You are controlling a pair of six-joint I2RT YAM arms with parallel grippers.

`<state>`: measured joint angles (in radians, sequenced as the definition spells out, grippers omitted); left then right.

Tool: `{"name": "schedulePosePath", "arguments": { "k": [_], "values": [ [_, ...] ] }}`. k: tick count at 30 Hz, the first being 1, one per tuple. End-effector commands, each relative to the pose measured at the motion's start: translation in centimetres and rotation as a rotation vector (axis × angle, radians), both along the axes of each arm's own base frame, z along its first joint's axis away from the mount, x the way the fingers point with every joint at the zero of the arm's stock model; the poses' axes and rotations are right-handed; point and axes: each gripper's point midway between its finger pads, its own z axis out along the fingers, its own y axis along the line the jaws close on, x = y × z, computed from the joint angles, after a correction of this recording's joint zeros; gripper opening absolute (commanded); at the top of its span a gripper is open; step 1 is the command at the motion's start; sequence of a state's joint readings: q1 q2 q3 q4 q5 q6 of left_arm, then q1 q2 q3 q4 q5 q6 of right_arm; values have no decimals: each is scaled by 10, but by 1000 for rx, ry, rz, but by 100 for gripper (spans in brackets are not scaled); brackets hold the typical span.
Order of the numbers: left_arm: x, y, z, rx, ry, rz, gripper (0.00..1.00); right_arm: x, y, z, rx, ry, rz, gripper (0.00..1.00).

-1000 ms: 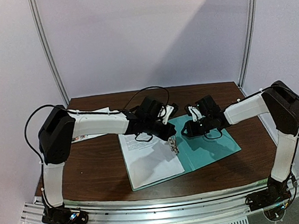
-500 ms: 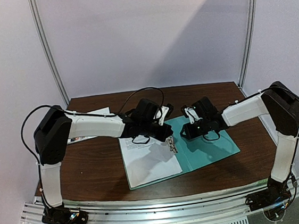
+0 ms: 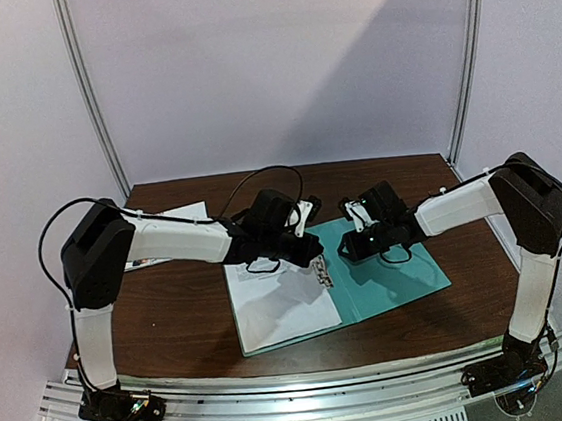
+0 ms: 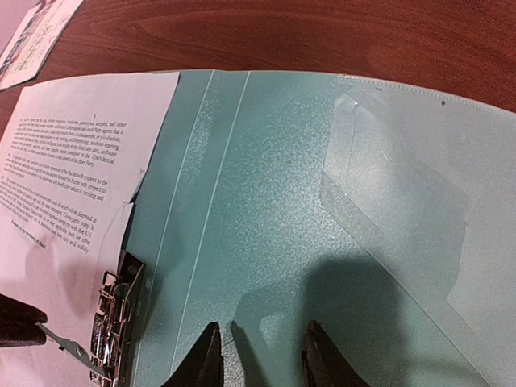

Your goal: Put the files into the folder

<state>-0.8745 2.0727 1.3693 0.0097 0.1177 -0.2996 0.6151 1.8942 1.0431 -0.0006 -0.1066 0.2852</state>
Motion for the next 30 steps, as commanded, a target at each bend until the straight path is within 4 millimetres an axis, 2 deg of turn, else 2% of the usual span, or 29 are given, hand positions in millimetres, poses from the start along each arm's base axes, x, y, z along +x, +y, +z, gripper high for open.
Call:
{"name": "schedulePosePath", "arguments": {
  "k": [1, 10, 19, 23, 30],
  "values": [
    [-7, 59, -92, 252, 129, 69, 0, -28, -23, -48, -134, 152, -9, 33],
    [-13, 72, -117, 285, 167, 78, 0, -24, -13, -32, -91, 138, 11, 33],
    [-17, 86, -122, 298, 172, 111, 0, -12, 4, -4, -31, 100, 31, 34],
    [-20, 93, -129, 304, 187, 122, 0, -11, 6, -5, -31, 105, 34, 34],
    [-24, 102, -135, 304, 199, 146, 0, -13, 3, -18, -52, 132, 25, 34]
  ]
}}
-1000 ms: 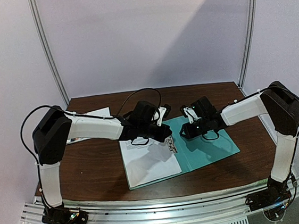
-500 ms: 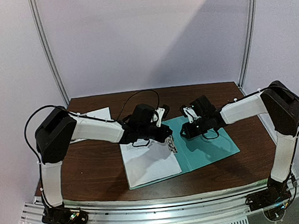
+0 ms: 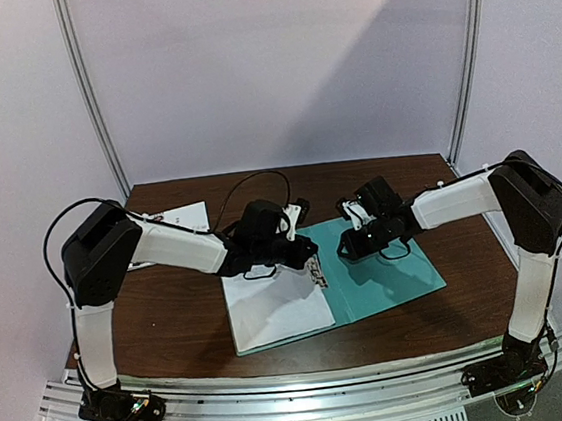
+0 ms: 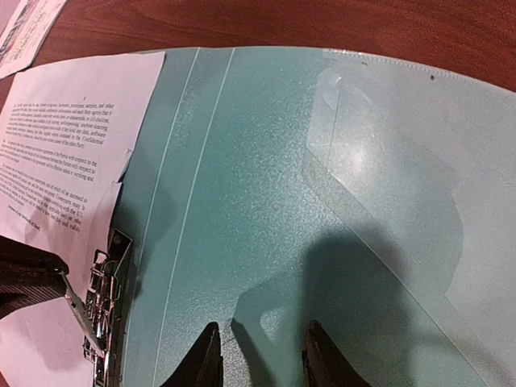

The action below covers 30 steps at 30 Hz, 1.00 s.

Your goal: Put the files into the folder

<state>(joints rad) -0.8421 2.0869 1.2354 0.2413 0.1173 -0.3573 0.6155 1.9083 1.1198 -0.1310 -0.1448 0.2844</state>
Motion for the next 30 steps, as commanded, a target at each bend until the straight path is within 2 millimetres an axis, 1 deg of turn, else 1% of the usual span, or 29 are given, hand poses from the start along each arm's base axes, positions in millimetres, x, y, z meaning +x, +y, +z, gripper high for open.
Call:
{"name": "schedulePosePath", "arguments": {
  "k": [1, 5, 6, 12, 19, 26, 28, 30],
  "values": [
    [-37, 89, -118, 380, 238, 78, 0, -8, -3, -24, -44, 64, -2, 34],
    [-43, 95, -125, 388, 261, 85, 0, -10, -6, -33, -61, 81, -8, 34],
    [-42, 94, -126, 377, 255, 88, 0, -10, -6, -36, -67, 86, -10, 33],
    [-49, 98, -137, 368, 276, 92, 0, -11, -7, -36, -70, 90, -10, 34],
    [-53, 109, -148, 397, 280, 110, 0, -8, -1, -27, -49, 83, 1, 34],
    [-57, 119, -157, 434, 289, 119, 0, -3, 6, -14, -25, 67, 13, 34],
    [-54, 127, -159, 468, 270, 146, 0, -2, 9, -10, -21, 60, 16, 34],
    [-53, 130, -159, 481, 265, 155, 0, 0, 12, -7, -17, 55, 22, 34]
  ]
}}
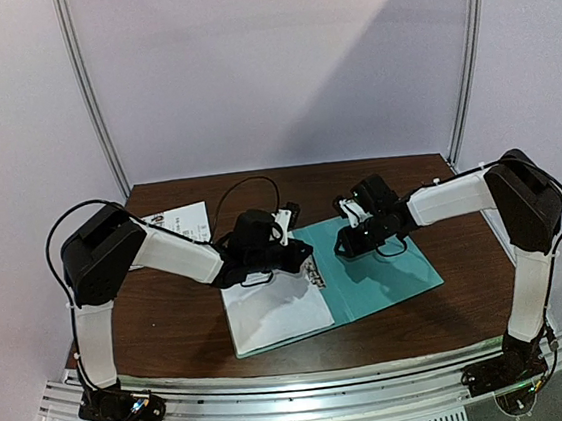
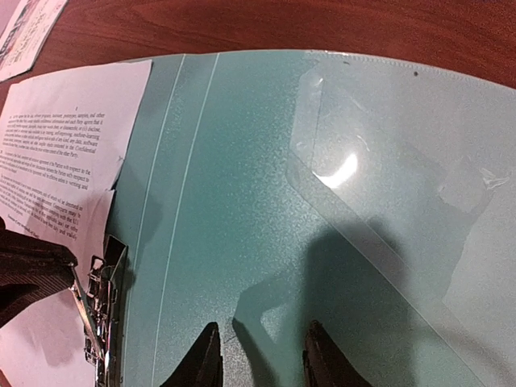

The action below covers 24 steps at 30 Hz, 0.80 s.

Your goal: Put the files into the folder

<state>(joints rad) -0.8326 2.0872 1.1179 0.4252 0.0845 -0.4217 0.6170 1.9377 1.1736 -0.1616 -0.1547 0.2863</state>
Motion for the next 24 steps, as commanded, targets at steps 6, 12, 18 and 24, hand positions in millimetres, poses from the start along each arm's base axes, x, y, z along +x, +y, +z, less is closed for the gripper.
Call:
{"name": "schedulePosePath", "arguments": {
  "k": [6, 12, 18, 24],
  "values": [
    [-52, 127, -148, 590, 279, 112, 0, -2, 13, 2, -7, 29, 31, 34],
    [-48, 133, -132, 624, 245, 130, 0, -1, 18, 1, 0, 27, 42, 34],
    [-48, 128, -124, 600, 241, 124, 0, -8, 13, -26, -26, 69, 39, 34],
    [-47, 130, -114, 590, 234, 141, 0, -16, 0, -51, -87, 107, 24, 34]
  ]
}}
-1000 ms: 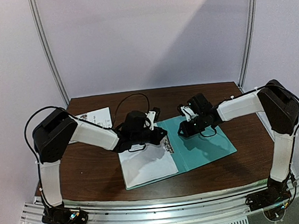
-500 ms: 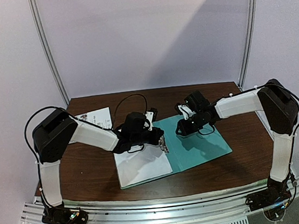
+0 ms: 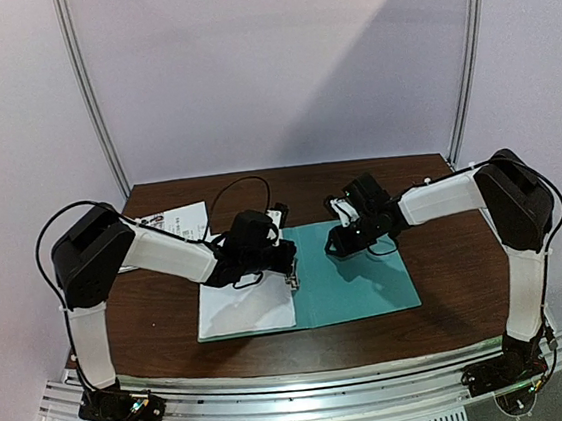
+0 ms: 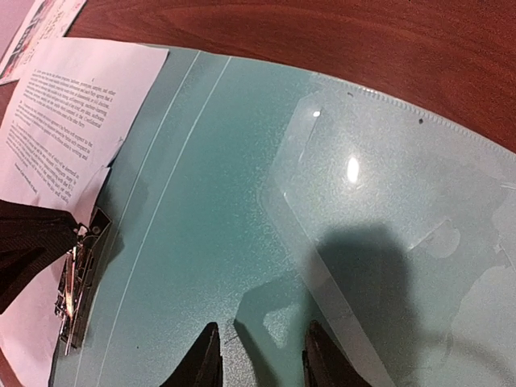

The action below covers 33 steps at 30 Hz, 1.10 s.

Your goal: Put the files into the folder

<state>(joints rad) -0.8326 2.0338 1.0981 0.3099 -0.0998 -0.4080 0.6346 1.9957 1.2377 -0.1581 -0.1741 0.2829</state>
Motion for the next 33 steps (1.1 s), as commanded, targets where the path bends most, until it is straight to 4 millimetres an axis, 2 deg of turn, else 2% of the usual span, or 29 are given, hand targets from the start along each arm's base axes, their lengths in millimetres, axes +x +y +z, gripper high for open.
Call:
{"name": "schedulePosePath", "arguments": {
  "k": [1, 7, 14, 24, 28, 33],
  "values": [
    [-58, 97, -108, 437, 289, 31, 0, -23, -20, -49, -112, 107, -9, 34],
    [-59, 105, -112, 454, 300, 52, 0, -23, -24, -52, -132, 105, -15, 34],
    [-61, 129, -127, 493, 330, 132, 0, -23, -32, -65, -192, 131, -34, 34],
    [-63, 137, -135, 507, 350, 151, 0, -25, -37, -79, -239, 167, -45, 34],
    [-61, 150, -135, 519, 350, 204, 0, -25, -39, -82, -253, 175, -47, 34],
    [-64, 158, -143, 534, 376, 217, 0, -27, -41, -88, -274, 196, -48, 34]
  ]
}}
